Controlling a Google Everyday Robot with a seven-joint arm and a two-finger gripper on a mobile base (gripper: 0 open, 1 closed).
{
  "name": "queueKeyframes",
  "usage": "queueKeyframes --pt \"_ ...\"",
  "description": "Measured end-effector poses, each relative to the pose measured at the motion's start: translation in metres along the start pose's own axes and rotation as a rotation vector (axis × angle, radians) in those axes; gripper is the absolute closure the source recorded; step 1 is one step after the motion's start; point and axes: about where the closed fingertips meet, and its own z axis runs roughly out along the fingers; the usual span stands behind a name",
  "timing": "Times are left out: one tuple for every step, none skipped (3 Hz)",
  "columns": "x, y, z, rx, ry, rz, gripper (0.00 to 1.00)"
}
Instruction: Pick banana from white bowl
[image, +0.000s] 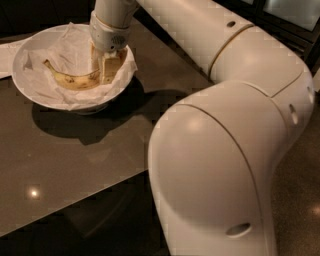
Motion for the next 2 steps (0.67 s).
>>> queueKeyframes --pt "0.003 0.025 -0.028 0.064 -0.001 0.022 1.0" --pt "-0.01 0.048 -0.058 0.1 0.02 0.012 1.0"
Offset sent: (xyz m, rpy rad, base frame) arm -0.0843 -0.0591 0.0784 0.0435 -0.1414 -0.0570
